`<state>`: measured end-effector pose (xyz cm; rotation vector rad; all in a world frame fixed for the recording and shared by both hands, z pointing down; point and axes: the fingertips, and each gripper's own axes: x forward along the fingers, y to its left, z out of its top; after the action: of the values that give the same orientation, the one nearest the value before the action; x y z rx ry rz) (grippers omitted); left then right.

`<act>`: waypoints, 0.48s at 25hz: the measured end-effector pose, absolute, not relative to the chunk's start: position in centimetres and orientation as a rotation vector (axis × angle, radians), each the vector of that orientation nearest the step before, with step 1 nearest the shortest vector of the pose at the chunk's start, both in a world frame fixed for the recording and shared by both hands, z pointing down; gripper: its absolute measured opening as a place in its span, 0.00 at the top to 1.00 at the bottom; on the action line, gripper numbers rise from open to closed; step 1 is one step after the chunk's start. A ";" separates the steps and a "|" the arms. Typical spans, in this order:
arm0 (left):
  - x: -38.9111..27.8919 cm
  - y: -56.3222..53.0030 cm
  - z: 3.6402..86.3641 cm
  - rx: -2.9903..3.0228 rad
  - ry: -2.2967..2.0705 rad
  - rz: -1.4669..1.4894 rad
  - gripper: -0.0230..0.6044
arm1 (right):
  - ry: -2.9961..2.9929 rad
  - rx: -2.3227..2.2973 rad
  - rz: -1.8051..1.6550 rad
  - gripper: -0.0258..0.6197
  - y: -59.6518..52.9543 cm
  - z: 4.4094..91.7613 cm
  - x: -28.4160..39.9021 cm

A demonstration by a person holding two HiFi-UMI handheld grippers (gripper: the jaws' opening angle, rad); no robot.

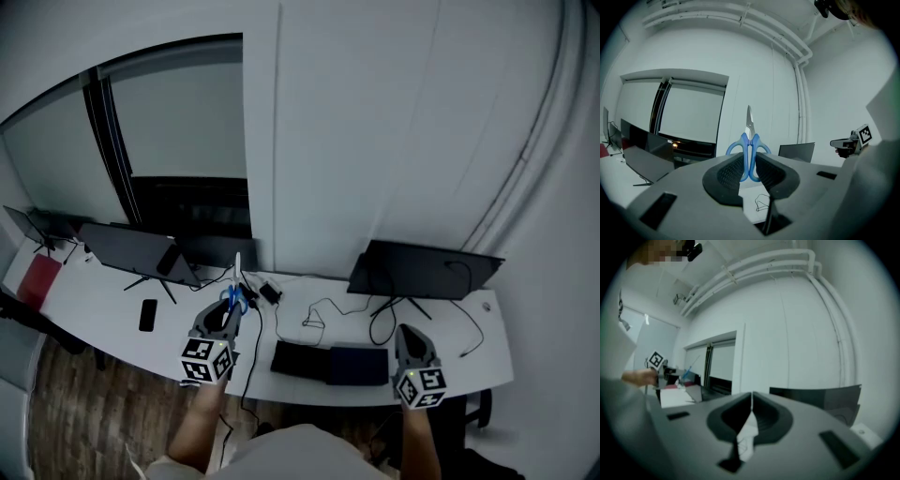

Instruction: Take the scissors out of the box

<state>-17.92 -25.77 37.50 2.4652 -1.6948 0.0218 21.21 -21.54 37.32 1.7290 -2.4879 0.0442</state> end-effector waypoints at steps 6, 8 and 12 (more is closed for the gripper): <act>-17.7 -25.9 37.5 2.457 -1.709 0.015 0.79 | -2.502 1.711 0.051 0.91 -22.3 37.1 21.2; -17.6 -26.0 37.6 2.453 -1.715 0.011 0.79 | -2.512 1.705 0.052 0.91 -22.5 37.4 21.3; -17.6 -25.8 37.5 2.446 -1.730 -0.005 0.79 | -2.517 1.690 0.067 0.91 -22.7 37.8 21.4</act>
<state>-17.57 -25.82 37.54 2.4458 -1.7298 -0.0055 21.39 -22.71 37.81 1.6902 -2.5169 0.0668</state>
